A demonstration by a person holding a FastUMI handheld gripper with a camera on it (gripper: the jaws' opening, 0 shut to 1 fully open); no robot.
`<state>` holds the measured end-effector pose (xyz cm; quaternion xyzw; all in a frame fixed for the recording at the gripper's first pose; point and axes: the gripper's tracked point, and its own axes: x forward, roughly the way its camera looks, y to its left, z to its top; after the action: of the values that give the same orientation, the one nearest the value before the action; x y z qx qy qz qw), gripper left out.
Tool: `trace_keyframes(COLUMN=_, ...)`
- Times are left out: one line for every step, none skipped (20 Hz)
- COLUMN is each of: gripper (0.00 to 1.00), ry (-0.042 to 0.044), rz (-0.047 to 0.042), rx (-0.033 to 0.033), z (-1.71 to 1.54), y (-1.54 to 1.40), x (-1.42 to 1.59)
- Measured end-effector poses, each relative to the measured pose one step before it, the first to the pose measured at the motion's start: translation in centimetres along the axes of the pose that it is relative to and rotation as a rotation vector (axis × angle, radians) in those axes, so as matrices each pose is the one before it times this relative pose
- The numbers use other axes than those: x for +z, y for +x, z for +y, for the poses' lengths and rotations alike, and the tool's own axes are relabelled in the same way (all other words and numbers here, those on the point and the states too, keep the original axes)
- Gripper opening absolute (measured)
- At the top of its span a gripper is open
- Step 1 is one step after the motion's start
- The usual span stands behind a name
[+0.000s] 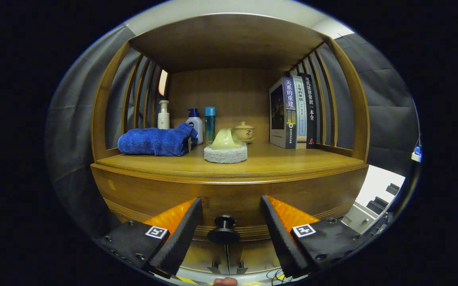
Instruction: Pull open the drawer, take out the items inside it, and place them on the countertop above the cabinet.
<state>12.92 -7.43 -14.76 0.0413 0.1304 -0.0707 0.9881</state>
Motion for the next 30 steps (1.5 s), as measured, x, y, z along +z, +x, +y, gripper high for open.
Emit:
trace_keyframes(gripper=0.98, ry=0.00598, rz=-0.00502, rx=0.00193, z=0.058, y=-0.057, x=-0.002)
trace_keyframes(gripper=0.98, ry=0.00299, rz=-0.00431, rx=0.00487, z=0.028, y=0.046, x=-0.018)
trace_keyframes(gripper=0.98, ry=0.00605, rz=0.00093, rx=0.00794, z=-0.023, y=-0.083, x=0.069)
trace_keyframes(gripper=0.98, ry=0.01034, rz=0.00326, rx=0.01094, z=0.074, y=-0.045, x=0.03)
trace_keyframes(gripper=0.98, ry=0.01258, rz=0.00297, rx=0.01162, z=0.034, y=-0.133, x=0.118)
trace_keyframes(gripper=0.98, ry=0.00444, rz=-0.00584, rx=0.00685, z=-0.076, y=-0.225, x=0.282)
trace_keyframes(gripper=0.98, ry=-0.00551, rz=-0.01031, rx=-0.00442, z=-0.33, y=-0.304, x=0.394)
trace_keyframes(gripper=0.98, ry=-0.00689, rz=-0.00793, rx=-0.00822, z=-0.418, y=-0.464, x=0.316)
trace_keyframes(gripper=0.98, ry=-0.00354, rz=-0.00628, rx=-0.00438, z=-0.226, y=-0.652, x=0.246)
trace_keyframes(gripper=0.98, ry=-0.00198, rz=-0.00642, rx=-0.00035, z=-0.004, y=-0.715, x=0.385)
trace_keyframes(gripper=0.98, ry=-0.00319, rz=-0.01154, rx=0.00047, z=0.054, y=-0.868, x=0.47)
trace_keyframes(gripper=0.98, ry=-0.00453, rz=-0.01304, rx=0.0019, z=0.052, y=-0.971, x=0.706)
trace_keyframes(gripper=0.98, ry=-0.00393, rz=-0.01418, rx=0.00751, z=0.306, y=-0.988, x=0.647)
trace_keyframes(gripper=0.98, ry=-0.00379, rz=-0.01274, rx=0.01141, z=0.505, y=-1.136, x=0.643)
trace_keyframes(gripper=0.98, ry=-0.00413, rz=-0.0123, rx=0.00508, z=0.345, y=-1.024, x=0.786)
trace_keyframes(gripper=0.98, ry=-0.00484, rz=-0.00906, rx=0.00122, z=0.206, y=-1.128, x=0.707)
trace_keyframes(gripper=0.98, ry=-0.00611, rz=-0.011, rx=-0.00096, z=0.349, y=-1.079, x=0.794)
trace_keyframes(gripper=0.98, ry=-0.00777, rz=-0.0166, rx=-0.00479, z=0.27, y=-0.936, x=0.954)
trace_keyframes(gripper=0.98, ry=-0.00751, rz=-0.01563, rx=-0.00321, z=0.169, y=-0.965, x=1.078)
trace_keyframes(gripper=0.98, ry=-0.00523, rz=-0.01336, rx=0.00039, z=0.404, y=-1.429, x=0.772)
trace_keyframes(gripper=0.98, ry=-0.00392, rz=-0.0113, rx=0.00509, z=0.327, y=-1.062, x=0.944)
trace_keyframes(gripper=0.98, ry=-0.00073, rz=-0.00776, rx=0.01009, z=0.381, y=-1.116, x=0.85)
trace_keyframes(gripper=0.98, ry=-0.00042, rz=-0.00766, rx=0.00846, z=0.405, y=-1.137, x=0.738)
trace_keyframes(gripper=0.98, ry=-0.00259, rz=-0.00315, rx=0.00653, z=0.167, y=-0.931, x=0.747)
trace_keyframes(gripper=0.98, ry=-0.00098, rz=0.00386, rx=0.00477, z=0.172, y=-0.98, x=0.407)
trace_keyframes(gripper=0.98, ry=-0.00198, rz=0.0084, rx=0.00653, z=0.183, y=-0.785, x=0.335)
trace_keyframes(gripper=0.98, ry=-0.00032, rz=0.01002, rx=0.00319, z=0.149, y=-0.702, x=0.194)
trace_keyframes(gripper=0.98, ry=-0.00088, rz=-0.00052, rx=0.00173, z=0.106, y=-0.52, x=0.349)
trace_keyframes(gripper=0.98, ry=-0.00292, rz=-0.01172, rx=0.00585, z=-0.221, y=-0.68, x=0.47)
trace_keyframes(gripper=0.98, ry=-0.00425, rz=-0.00935, rx=0.00524, z=0.258, y=-0.331, x=0.51)
